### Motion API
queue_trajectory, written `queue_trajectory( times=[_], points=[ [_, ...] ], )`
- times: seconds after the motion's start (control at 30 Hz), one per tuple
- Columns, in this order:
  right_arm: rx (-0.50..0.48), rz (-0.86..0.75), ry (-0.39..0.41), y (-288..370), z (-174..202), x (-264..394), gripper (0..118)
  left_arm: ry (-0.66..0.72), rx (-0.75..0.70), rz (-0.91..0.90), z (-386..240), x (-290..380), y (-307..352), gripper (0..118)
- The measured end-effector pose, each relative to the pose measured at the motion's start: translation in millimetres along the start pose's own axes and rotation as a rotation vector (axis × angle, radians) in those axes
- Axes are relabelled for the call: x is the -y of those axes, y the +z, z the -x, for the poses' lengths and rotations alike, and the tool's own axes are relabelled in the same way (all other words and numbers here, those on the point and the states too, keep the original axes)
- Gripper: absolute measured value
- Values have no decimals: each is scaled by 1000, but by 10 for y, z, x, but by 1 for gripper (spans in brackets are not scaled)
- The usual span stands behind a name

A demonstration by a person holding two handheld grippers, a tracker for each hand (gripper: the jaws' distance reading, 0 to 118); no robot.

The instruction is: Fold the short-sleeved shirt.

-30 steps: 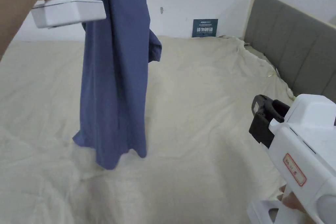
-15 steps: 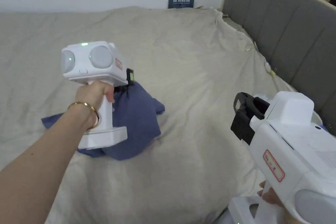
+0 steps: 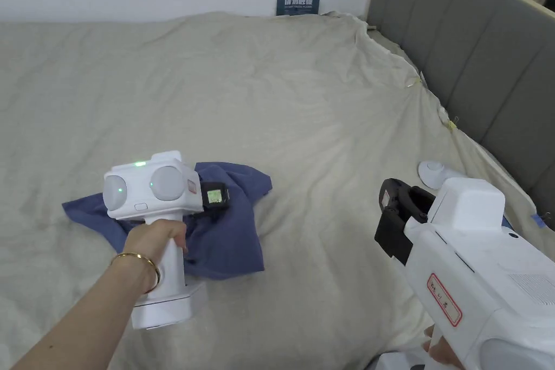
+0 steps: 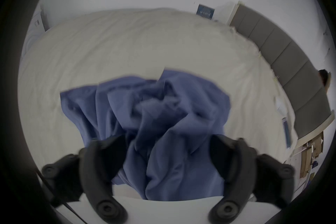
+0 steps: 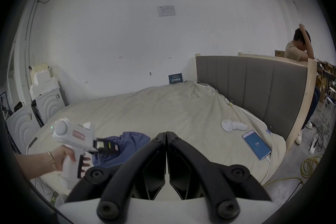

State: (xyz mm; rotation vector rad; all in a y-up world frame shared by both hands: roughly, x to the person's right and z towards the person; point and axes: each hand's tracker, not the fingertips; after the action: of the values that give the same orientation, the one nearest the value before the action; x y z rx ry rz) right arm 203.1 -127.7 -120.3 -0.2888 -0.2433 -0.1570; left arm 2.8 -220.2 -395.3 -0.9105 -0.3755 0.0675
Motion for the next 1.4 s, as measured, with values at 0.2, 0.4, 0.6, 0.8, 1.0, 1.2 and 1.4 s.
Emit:
queue_trajectory(
  times=[0.2, 0.4, 0.6, 0.8, 1.0, 1.2, 1.4],
  points=[
    [-40, -48, 4, -66, 147, -121, 0, 37, -35, -424, 135, -360, 903, 113],
    [-89, -114, 42, -128, 396, -219, 0, -128, -205, -712, 214, -200, 1716, 111],
    [-140, -147, 52, -88, 605, -291, 0, -156, -271, -764, 406, 122, 2083, 59],
    [-180, -165, 74, -40, 762, -291, 0, -113, -327, -779, 614, 498, 2193, 0],
    [-190, -168, 95, -27, 864, -180, 0, -114, -323, -741, 731, 816, 2126, 0],
    [-165, -150, 121, -39, 881, -23, 0, -103, -291, -703, 727, 1010, 2059, 0],
    [-158, -132, 126, -22, 858, 22, 0, -98, -275, -685, 706, 1096, 2031, 0]
  ],
)
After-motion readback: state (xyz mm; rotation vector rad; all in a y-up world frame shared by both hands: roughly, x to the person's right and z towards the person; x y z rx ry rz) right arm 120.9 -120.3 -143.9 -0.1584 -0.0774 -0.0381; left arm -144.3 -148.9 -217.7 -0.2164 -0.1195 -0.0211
